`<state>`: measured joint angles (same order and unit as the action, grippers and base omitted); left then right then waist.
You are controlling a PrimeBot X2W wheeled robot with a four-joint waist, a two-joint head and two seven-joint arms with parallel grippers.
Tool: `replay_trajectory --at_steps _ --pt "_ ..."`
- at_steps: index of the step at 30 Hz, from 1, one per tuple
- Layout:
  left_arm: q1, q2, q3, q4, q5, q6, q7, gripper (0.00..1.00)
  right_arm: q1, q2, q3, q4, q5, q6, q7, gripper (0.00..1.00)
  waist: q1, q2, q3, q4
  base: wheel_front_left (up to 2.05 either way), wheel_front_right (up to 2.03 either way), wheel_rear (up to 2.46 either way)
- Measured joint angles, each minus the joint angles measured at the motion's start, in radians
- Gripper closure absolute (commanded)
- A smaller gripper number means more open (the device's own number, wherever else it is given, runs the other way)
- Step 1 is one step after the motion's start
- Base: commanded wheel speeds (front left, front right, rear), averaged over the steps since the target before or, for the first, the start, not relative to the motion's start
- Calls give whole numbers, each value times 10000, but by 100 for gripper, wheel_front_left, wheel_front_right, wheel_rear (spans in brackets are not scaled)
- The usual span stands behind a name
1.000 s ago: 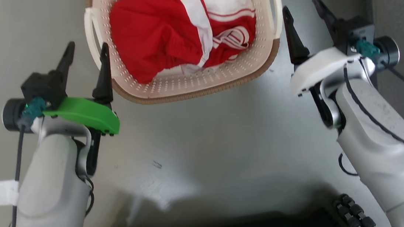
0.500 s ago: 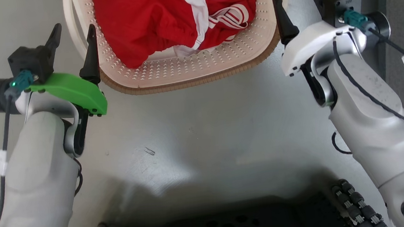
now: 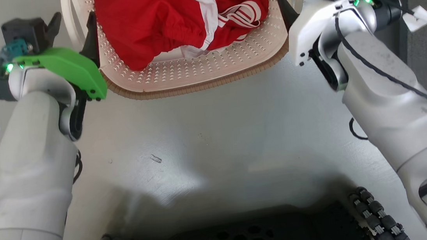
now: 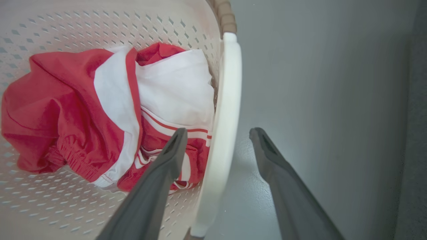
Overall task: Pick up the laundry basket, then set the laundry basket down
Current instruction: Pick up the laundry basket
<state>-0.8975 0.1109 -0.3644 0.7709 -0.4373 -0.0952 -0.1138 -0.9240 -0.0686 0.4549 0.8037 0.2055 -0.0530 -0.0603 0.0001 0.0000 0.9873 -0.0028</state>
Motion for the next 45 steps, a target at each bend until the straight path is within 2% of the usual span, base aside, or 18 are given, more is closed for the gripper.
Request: replay_trajectory --at_steps 9,17,18,19,20,38,45 --pt "-767 -253 0 1080 -318 -104 621 0 -710 -10 407 529 769 245 483 0 0 0 67 72 0 0 0" --pt "-1167 -364 203 1873 -667 -115 974 0 -1081 -13 606 890 1310 251 704 0 0 0 121 141 0 0 0" --pt "-1236 -376 232 1954 -715 -115 1030 5 -1123 -13 644 947 1356 249 706 63 0 0 126 147 0 0 0" --pt "-1295 -391 251 2033 -752 -117 1058 52 -1165 -13 686 1012 1421 251 769 100 0 0 129 153 0 0 0" --pt "-1351 -414 261 2107 -803 -117 1060 100 -1200 -13 721 1081 1482 249 834 100 -1 0 132 159 0 0 0" --pt "-1335 -874 102 3557 -874 -288 865 100 -864 205 1118 2138 2251 180 579 100 0 0 -636 240 0 0 0" --pt "-981 -1026 54 4077 -965 -341 871 100 -385 257 1304 2491 2487 343 403 100 -1 0 -1259 223 0 0 0"
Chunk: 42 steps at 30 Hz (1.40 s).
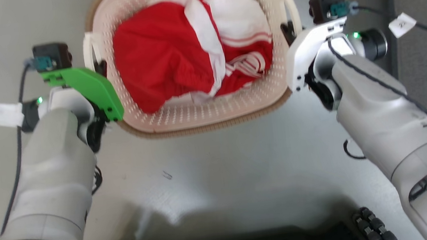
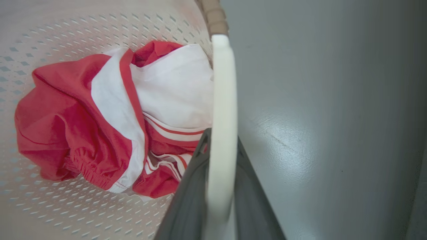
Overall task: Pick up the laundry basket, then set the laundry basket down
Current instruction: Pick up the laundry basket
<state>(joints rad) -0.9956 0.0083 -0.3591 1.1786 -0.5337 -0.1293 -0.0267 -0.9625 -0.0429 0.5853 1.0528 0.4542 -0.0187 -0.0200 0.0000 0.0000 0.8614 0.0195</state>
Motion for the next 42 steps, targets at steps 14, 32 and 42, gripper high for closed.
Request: replay_trajectory --at_steps 14,32,42 --pt "873 -222 -2 748 -224 -71 263 100 1027 155 249 587 608 224 -71 100 0 0 -1536 -34 0 0 0" --pt "2330 -387 84 1026 -709 -115 1005 100 2460 305 410 1250 1582 746 537 100 0 0 -3770 -129 0 0 0" --pt "2821 -431 134 1070 -819 -115 1519 100 2847 341 552 1496 1726 894 1018 100 0 0 -4954 -97 0 0 0"
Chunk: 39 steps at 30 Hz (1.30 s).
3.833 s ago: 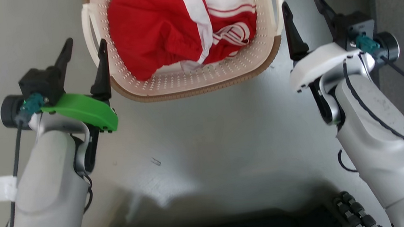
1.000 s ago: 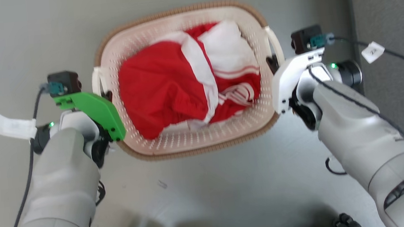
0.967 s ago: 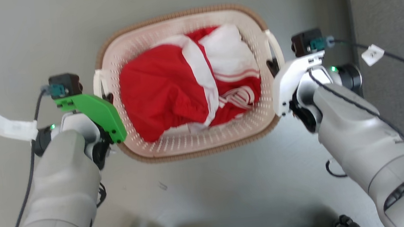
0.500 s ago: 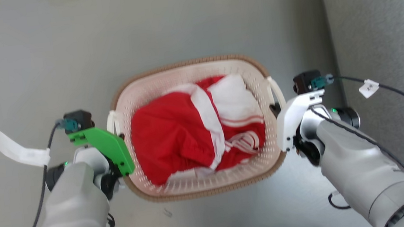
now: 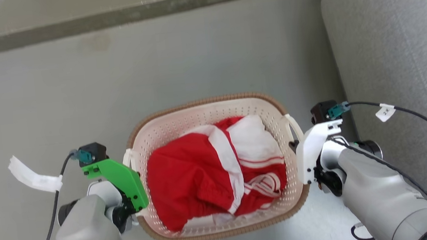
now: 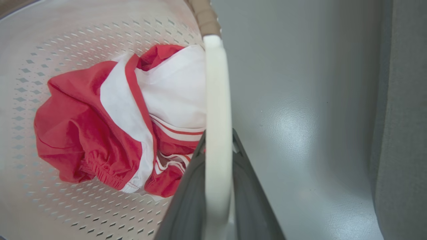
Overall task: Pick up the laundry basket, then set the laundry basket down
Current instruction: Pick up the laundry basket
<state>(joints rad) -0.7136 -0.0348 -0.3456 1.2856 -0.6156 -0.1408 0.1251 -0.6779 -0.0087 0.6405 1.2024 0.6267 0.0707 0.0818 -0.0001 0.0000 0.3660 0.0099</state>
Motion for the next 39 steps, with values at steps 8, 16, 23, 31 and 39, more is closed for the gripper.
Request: replay_trajectory --at_steps 8,16,23,31,39 --pt "398 -4 -8 19 -59 0 416 100 402 2 136 36 280 88 407 100 0 0 -866 -31 0 0 0" --pt "787 -12 -71 38 -73 13 780 100 836 13 217 96 512 171 736 100 0 0 -1707 -106 0 0 0" --pt "1140 -21 -105 50 -81 63 1047 100 1294 36 247 134 652 251 911 100 0 0 -2294 -163 0 0 0" --pt "1628 -40 -128 63 -151 174 1302 100 1814 65 345 157 926 261 1131 100 0 0 -2896 -215 0 0 0" --pt "2054 -50 -142 65 -328 263 1488 100 2213 84 443 178 1037 263 1317 100 0 0 -3388 -236 0 0 0"
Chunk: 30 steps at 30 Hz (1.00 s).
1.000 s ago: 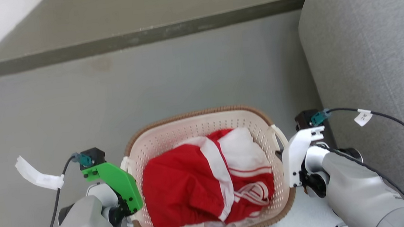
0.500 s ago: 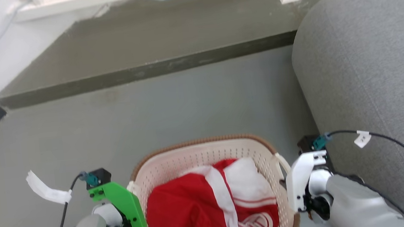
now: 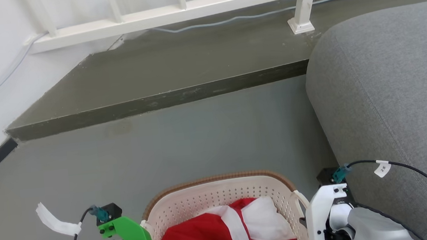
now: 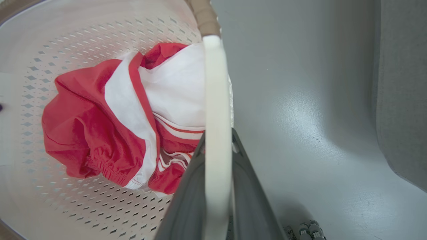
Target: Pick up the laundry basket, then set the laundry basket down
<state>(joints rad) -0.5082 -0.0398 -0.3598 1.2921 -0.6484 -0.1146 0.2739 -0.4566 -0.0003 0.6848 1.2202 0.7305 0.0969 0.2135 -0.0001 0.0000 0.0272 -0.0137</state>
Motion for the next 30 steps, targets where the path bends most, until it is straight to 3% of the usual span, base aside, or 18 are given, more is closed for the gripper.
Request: replay_trajectory --at_steps 30 --pt "165 -2 -19 -2 -240 140 334 100 89 2 261 -4 184 -12 165 100 0 0 -155 -39 0 0 0"
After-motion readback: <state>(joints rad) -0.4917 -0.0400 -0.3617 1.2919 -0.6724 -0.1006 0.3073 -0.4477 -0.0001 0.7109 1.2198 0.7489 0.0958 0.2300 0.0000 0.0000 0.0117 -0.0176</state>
